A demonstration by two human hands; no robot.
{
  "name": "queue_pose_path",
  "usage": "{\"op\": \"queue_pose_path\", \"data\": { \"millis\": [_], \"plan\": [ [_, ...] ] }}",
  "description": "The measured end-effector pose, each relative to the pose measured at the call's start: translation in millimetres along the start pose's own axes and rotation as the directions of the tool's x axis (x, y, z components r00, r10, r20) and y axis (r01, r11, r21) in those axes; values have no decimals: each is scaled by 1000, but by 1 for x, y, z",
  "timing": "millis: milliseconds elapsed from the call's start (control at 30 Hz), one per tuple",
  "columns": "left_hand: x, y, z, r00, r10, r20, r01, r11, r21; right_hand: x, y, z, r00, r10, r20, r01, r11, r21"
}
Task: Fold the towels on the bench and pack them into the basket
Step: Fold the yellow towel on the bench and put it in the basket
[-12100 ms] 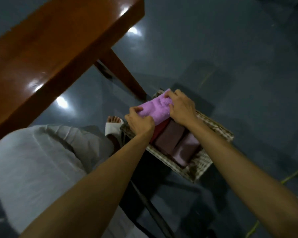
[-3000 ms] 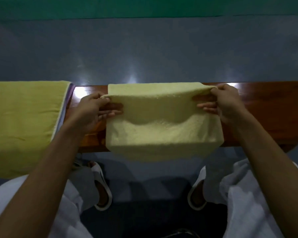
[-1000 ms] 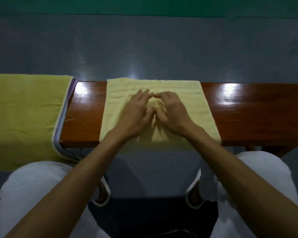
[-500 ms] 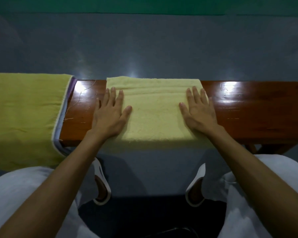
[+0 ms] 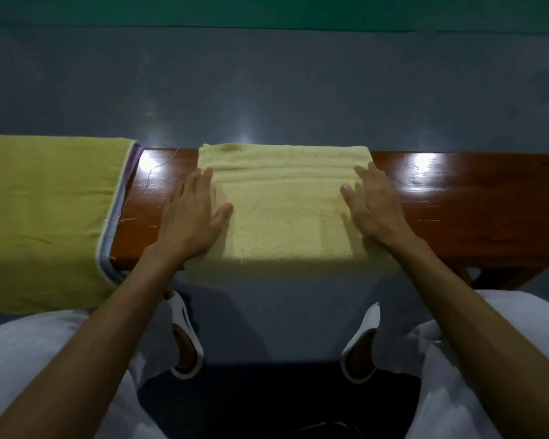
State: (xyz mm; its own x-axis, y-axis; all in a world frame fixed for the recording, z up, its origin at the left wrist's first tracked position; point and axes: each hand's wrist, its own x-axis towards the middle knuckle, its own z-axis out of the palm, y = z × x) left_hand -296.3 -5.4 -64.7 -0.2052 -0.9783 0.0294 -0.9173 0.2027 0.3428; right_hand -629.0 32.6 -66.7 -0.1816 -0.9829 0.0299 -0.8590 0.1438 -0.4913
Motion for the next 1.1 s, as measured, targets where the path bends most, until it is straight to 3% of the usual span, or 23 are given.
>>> {"op": "queue_pose_path", "data": {
  "millis": [100, 233, 400, 533, 733, 800, 967, 1100],
  "plan": [
    [-1, 2, -11, 995, -80, -63, 83, 996, 37, 2, 7, -16, 993, 90, -72, -84, 993, 86],
    [-4, -3, -18, 972, -216, -96, 222, 974, 48, 2, 18, -33, 969, 163, -185, -165, 986, 6],
    [-4, -6, -18, 949, -307, -73, 306, 952, -23, -5, 19, -38, 955, 272, -118, -281, 957, -72],
    [-2, -1, -13, 954, -292, -74, 285, 954, -87, -2, 17, -34, 964, 258, -72, -265, 957, -117],
    [-3, 12, -13, 955, -291, -56, 285, 954, -95, -2, 10, -31, 992, 123, -24, -126, 971, -203],
    [-3, 12, -16, 959, -277, -64, 267, 954, -134, -2, 9, -35, 992, 120, -33, -122, 987, -107],
    [1, -1, -27, 952, -305, -23, 265, 860, -437, -2, 8, -46, 979, 176, -98, -142, 949, 281],
    [4, -13, -32, 926, -367, 89, 348, 738, -578, -1, 12, -44, 951, 307, 18, -281, 843, 459]
  ]
}}
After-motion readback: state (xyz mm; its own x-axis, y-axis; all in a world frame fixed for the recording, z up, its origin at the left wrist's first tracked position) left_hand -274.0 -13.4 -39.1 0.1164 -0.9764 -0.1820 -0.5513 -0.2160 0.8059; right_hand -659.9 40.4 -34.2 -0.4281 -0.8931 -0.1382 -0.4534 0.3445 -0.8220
